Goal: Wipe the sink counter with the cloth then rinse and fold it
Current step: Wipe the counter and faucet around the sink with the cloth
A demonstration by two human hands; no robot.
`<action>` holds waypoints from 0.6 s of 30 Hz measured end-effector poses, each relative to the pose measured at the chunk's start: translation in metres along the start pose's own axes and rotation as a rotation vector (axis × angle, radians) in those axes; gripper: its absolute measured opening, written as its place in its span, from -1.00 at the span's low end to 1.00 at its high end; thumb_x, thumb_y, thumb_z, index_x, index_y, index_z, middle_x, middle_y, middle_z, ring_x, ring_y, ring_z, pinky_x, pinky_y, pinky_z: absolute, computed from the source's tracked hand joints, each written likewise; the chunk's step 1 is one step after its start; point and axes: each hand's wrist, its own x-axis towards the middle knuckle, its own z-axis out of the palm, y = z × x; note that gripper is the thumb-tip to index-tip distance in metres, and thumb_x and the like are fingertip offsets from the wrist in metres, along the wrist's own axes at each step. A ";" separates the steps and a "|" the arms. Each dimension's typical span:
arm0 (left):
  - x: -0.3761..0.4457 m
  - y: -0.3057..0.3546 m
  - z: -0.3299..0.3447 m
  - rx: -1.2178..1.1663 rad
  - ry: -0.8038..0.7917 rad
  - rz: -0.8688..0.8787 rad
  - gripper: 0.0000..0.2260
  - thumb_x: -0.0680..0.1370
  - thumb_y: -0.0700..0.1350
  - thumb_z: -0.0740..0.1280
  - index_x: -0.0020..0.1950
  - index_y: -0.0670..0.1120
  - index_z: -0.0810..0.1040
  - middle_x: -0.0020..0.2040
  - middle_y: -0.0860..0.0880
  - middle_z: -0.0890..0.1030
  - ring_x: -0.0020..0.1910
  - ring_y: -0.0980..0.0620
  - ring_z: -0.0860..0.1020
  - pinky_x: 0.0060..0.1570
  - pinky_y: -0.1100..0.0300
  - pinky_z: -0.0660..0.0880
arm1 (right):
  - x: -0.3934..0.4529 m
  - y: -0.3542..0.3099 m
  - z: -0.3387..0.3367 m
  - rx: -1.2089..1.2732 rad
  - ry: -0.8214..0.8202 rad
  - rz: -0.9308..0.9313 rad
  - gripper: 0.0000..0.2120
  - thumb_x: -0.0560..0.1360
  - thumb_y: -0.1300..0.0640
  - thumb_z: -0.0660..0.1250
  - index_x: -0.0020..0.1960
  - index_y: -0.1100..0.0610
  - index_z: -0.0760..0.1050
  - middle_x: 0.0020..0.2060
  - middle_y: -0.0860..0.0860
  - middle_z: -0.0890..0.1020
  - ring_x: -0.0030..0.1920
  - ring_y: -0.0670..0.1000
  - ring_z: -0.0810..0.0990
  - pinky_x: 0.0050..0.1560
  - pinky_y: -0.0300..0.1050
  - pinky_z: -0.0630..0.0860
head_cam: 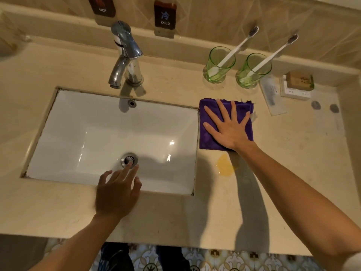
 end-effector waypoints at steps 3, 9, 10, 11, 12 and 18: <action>-0.001 0.003 -0.005 -0.007 0.033 0.011 -0.56 0.59 0.06 0.06 0.23 -0.03 0.65 0.16 -0.07 0.71 0.08 -0.08 0.68 0.23 -0.07 0.44 | -0.014 0.000 0.004 0.002 -0.027 -0.001 -0.43 0.54 -0.47 -0.23 0.50 -0.46 -0.31 0.62 -0.16 -0.26 0.59 0.17 -0.37 0.37 0.59 -0.36; -0.004 0.009 -0.014 0.007 0.059 0.024 -0.60 0.56 0.04 0.06 0.08 -0.06 0.65 -0.13 -0.07 0.72 -0.06 -0.10 0.67 0.15 -0.06 0.46 | -0.041 -0.001 0.013 0.000 -0.055 0.020 -0.42 0.55 -0.46 -0.21 0.52 -0.43 -0.30 0.61 -0.15 -0.28 0.58 0.15 -0.39 0.38 0.56 -0.40; -0.004 0.008 -0.013 0.011 0.059 0.029 -0.60 0.56 0.04 0.06 0.08 -0.05 0.65 -0.14 -0.07 0.72 -0.07 -0.10 0.67 0.16 -0.05 0.45 | -0.044 -0.001 0.014 0.005 -0.061 0.025 -0.41 0.55 -0.46 -0.21 0.52 -0.43 -0.30 0.61 -0.15 -0.28 0.58 0.15 -0.39 0.38 0.55 -0.40; -0.004 0.008 -0.012 0.020 0.058 0.033 -0.61 0.56 0.04 0.06 0.08 -0.05 0.65 -0.16 -0.07 0.72 -0.07 -0.11 0.67 0.15 -0.06 0.45 | -0.047 -0.001 0.015 0.014 -0.068 0.029 -0.41 0.55 -0.46 -0.21 0.52 -0.43 -0.30 0.61 -0.15 -0.29 0.58 0.15 -0.40 0.37 0.56 -0.41; -0.004 0.008 -0.012 0.031 0.057 0.036 -0.62 0.57 0.04 0.06 0.07 -0.05 0.65 -0.17 -0.07 0.72 -0.09 -0.12 0.67 0.14 -0.06 0.45 | -0.049 -0.001 0.016 0.022 -0.075 0.033 -0.41 0.54 -0.47 -0.21 0.52 -0.43 -0.30 0.61 -0.16 -0.29 0.58 0.15 -0.40 0.37 0.56 -0.40; -0.006 0.007 -0.007 0.090 0.128 0.041 -0.75 0.55 -0.01 0.23 -0.06 -0.07 0.68 -0.26 -0.17 0.68 -0.29 -0.20 0.62 -0.04 -0.01 0.51 | -0.069 -0.005 0.025 0.047 -0.064 0.065 -0.41 0.54 -0.47 -0.21 0.51 -0.44 -0.31 0.61 -0.15 -0.30 0.58 0.16 -0.40 0.37 0.58 -0.37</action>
